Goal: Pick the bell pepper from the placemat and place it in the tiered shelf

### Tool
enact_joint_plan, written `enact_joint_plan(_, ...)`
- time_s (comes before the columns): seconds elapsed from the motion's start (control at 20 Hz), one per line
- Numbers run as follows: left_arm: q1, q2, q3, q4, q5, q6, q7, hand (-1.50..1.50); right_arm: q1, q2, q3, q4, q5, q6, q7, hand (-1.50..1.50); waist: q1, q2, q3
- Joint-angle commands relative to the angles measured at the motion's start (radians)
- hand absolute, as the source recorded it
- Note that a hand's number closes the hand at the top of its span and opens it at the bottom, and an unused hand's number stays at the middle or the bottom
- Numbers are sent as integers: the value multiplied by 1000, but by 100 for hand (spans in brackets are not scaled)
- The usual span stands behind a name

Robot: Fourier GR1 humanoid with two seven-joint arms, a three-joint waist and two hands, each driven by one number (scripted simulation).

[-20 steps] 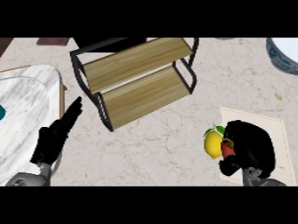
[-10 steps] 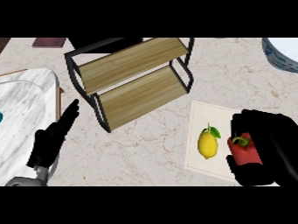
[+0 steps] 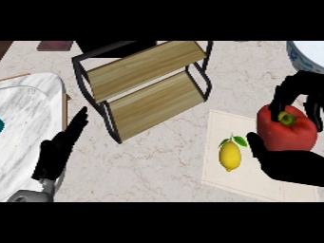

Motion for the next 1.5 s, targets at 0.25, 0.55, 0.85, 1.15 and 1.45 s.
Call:
enact_joint_plan(0.25,-2,-34,-14,37,-21,1,44,0,-423,1,-61,427,85,-102,32,150,17,13,-9)
enact_joint_plan(0.55,28,-29,-7,33,-27,-25,10,0,-549,11,-90,697,121,-237,-53,150,19,14,-9)
enact_joint_plan(0.85,-42,-40,12,47,-25,-29,58,0,-645,4,-72,1005,159,-355,-230,150,22,18,-9)
enact_joint_plan(1.15,-2,-34,18,70,-35,-45,5,0,-736,91,-54,1247,175,-418,-271,150,27,19,-10)
enact_joint_plan(1.45,36,-36,20,51,-23,-70,-19,0,-853,99,-101,1502,163,-437,-342,150,37,22,-10)
